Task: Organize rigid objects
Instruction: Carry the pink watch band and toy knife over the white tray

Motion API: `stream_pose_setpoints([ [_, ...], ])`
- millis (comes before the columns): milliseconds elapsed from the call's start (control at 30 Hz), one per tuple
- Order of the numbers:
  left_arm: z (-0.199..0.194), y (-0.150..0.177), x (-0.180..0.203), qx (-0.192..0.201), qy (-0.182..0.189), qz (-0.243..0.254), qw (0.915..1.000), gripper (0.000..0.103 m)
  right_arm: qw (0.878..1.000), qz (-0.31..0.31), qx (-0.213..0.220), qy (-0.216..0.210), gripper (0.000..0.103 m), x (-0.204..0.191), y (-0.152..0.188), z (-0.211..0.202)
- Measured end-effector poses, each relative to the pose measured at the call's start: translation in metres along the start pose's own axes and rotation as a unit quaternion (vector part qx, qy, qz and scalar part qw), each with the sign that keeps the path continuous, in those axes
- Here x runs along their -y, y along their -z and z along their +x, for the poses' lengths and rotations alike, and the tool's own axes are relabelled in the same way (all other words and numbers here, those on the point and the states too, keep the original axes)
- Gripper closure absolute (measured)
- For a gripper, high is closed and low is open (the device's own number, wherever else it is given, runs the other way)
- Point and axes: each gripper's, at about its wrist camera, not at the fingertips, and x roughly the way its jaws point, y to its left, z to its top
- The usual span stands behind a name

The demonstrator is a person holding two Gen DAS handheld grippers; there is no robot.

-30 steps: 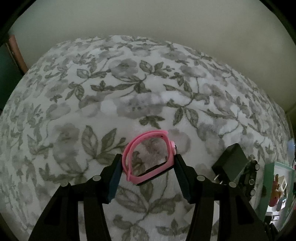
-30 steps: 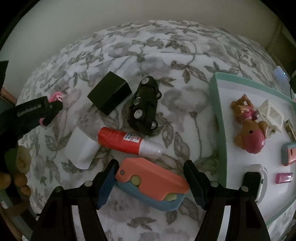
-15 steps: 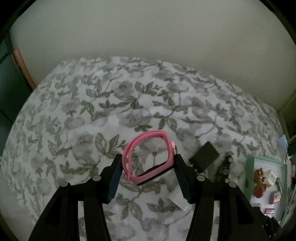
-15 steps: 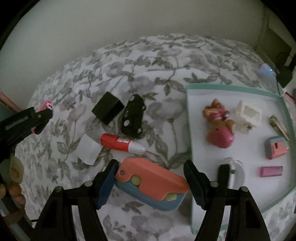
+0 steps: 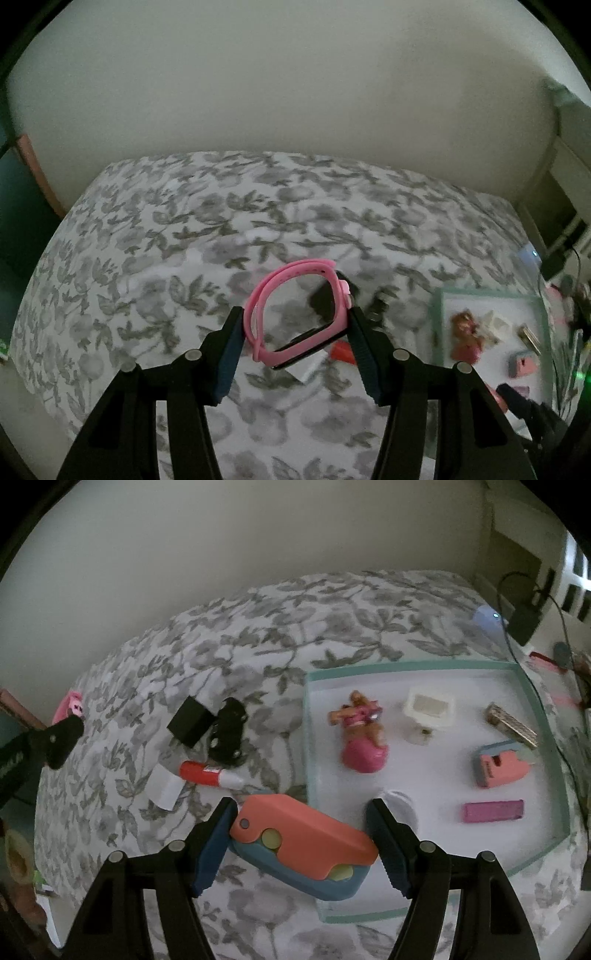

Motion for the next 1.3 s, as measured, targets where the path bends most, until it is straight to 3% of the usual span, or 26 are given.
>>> stream_pose_setpoints([
  [433,-0.007,0.033,0.093,-0.019,0.057,0.081,0.9949,0.046,0.995,0.093,-0.003,0.029,0.028,0.093,-0.007,-0.013],
  [800,-0.001,0.065,0.169,-0.056,0.096,0.163,0.9802,0.046,0.985,0.164,-0.008,0.045,0.028,0.163,-0.011,-0.019],
  [933,0.004,0.077,0.187,-0.074,0.108,0.181,0.9747,0.046,0.982,0.178,-0.012,0.053,0.028,0.18,-0.01,-0.019],
  [1300,0.022,0.105,0.223,-0.104,0.097,0.234,0.9618,0.045,0.981,0.179,-0.055,0.06,0.028,0.194,-0.003,-0.001],
])
